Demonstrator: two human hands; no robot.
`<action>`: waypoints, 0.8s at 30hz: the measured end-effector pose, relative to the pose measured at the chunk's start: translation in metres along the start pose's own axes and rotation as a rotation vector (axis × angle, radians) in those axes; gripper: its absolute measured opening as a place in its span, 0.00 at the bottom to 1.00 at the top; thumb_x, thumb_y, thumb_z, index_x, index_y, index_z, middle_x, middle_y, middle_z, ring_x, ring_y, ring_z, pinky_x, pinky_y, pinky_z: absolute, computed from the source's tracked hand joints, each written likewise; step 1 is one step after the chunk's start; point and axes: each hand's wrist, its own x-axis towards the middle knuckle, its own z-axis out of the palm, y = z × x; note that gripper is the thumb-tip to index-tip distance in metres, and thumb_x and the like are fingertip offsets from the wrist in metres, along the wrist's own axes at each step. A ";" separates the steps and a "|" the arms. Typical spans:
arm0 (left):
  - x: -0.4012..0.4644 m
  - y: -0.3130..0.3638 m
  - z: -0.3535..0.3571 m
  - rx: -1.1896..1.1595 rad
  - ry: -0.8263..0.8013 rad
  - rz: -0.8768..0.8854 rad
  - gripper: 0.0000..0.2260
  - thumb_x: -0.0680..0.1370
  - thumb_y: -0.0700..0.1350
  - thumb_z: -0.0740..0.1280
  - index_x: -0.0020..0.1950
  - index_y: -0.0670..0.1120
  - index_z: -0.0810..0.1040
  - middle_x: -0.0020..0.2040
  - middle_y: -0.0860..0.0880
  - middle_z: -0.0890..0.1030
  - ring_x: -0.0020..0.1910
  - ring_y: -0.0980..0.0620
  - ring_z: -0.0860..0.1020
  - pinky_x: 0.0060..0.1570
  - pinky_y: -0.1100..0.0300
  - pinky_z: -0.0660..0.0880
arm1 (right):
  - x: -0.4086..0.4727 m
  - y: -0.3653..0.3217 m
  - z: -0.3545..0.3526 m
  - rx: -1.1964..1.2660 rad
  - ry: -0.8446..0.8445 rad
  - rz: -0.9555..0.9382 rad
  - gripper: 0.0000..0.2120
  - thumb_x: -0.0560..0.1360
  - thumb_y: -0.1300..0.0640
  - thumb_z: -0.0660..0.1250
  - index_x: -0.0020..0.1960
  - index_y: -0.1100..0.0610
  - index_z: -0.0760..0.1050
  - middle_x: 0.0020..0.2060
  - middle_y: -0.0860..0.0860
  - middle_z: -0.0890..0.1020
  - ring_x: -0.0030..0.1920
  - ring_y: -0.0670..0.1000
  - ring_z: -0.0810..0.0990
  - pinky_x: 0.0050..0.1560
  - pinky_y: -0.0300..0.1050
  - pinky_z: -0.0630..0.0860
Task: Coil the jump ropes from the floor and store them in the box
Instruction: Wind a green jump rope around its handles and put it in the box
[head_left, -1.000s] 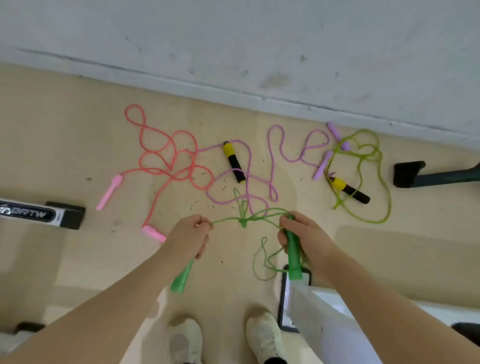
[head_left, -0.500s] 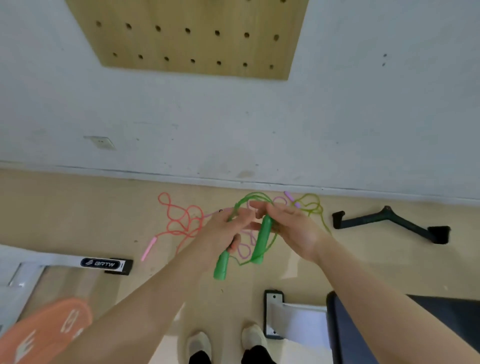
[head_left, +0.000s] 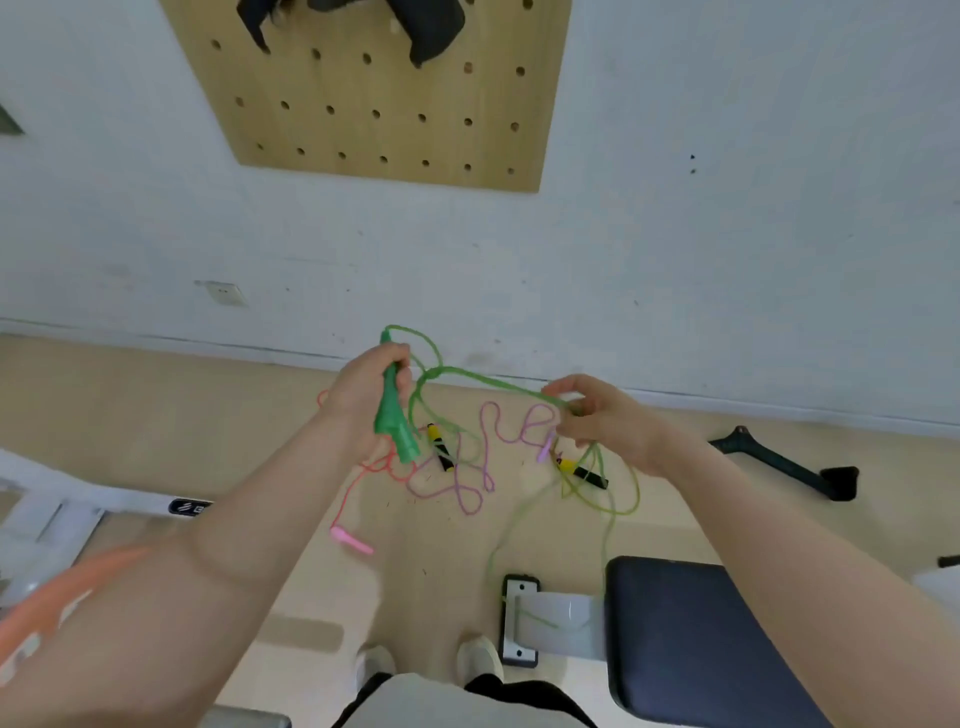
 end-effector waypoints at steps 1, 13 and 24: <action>0.001 0.000 -0.005 -0.013 -0.001 0.002 0.11 0.77 0.42 0.62 0.34 0.47 0.67 0.21 0.53 0.68 0.20 0.58 0.65 0.25 0.66 0.65 | -0.004 0.007 -0.007 -0.047 -0.009 0.020 0.11 0.72 0.64 0.66 0.53 0.55 0.76 0.38 0.54 0.74 0.37 0.51 0.73 0.43 0.47 0.69; 0.014 -0.041 -0.051 0.960 0.342 0.043 0.08 0.74 0.36 0.60 0.35 0.43 0.70 0.28 0.44 0.71 0.34 0.44 0.75 0.39 0.57 0.69 | -0.001 0.022 -0.057 0.861 0.638 0.191 0.13 0.79 0.64 0.50 0.38 0.57 0.67 0.15 0.45 0.61 0.15 0.45 0.55 0.18 0.32 0.54; -0.013 -0.014 0.006 0.683 -0.081 0.067 0.09 0.72 0.31 0.59 0.41 0.44 0.73 0.29 0.48 0.69 0.26 0.51 0.66 0.28 0.62 0.66 | 0.021 0.037 -0.056 -0.320 0.606 0.482 0.17 0.76 0.62 0.57 0.65 0.61 0.67 0.62 0.58 0.72 0.60 0.58 0.73 0.54 0.45 0.72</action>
